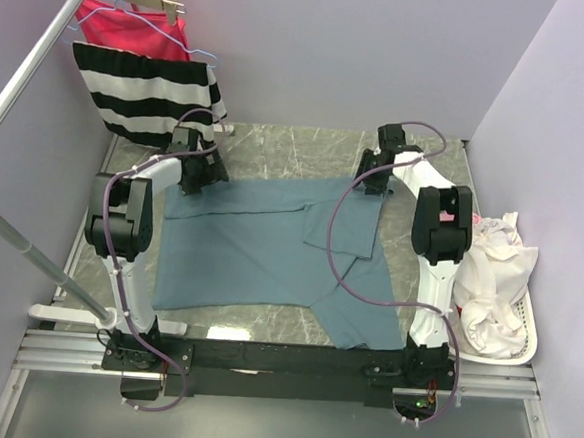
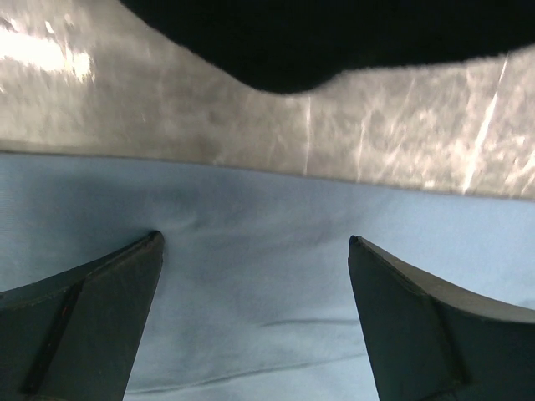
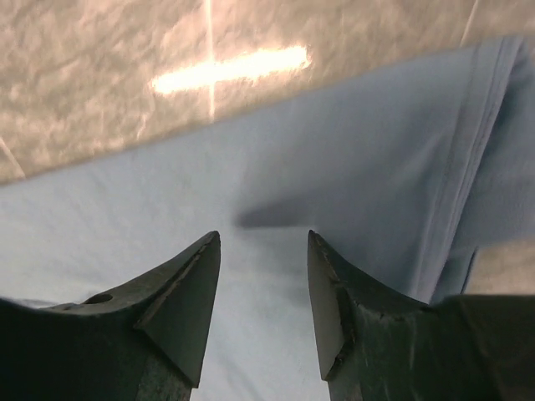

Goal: Fold and stack the t-shirts
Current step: Fold the flattened tshirt in 1/3 of the way, then grap the side of the flattened tshirt closest away from the robot with both arms

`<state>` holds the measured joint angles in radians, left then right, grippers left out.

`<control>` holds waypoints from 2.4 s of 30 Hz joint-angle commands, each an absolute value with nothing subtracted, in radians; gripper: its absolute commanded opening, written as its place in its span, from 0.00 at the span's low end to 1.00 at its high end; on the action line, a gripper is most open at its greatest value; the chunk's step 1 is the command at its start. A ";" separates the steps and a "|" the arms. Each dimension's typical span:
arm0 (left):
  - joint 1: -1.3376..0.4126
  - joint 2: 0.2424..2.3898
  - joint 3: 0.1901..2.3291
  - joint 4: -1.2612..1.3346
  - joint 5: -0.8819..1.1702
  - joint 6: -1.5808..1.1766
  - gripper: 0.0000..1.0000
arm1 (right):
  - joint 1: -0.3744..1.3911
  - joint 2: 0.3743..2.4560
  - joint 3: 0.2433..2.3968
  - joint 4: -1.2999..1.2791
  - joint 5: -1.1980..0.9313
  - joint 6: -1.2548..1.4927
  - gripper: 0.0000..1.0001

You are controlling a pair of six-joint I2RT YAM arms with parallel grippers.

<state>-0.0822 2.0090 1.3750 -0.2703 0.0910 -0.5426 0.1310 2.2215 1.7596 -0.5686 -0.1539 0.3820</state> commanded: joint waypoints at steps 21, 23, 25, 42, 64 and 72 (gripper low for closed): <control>-0.047 2.188 1.671 -0.296 0.150 -0.463 0.99 | 0.087 2.141 1.861 -0.295 -0.344 0.358 0.61; -0.072 2.136 1.603 -0.252 0.117 -0.456 0.99 | 0.089 2.035 1.751 -0.267 -0.290 0.324 0.65; -0.115 2.059 1.545 -0.236 0.031 -0.442 0.99 | 0.089 1.921 1.706 -0.284 -0.233 0.308 0.68; -0.179 1.418 0.852 -0.290 -0.310 -0.681 0.99 | 0.267 1.336 0.891 -0.463 -0.227 0.462 0.66; -0.089 1.405 0.847 -0.517 -0.279 -0.727 1.00 | 0.333 1.149 0.686 -0.676 -0.183 0.609 0.67; -0.092 1.306 0.732 -0.640 -0.342 -0.854 0.99 | 0.428 0.979 0.603 -0.844 -0.130 0.747 0.64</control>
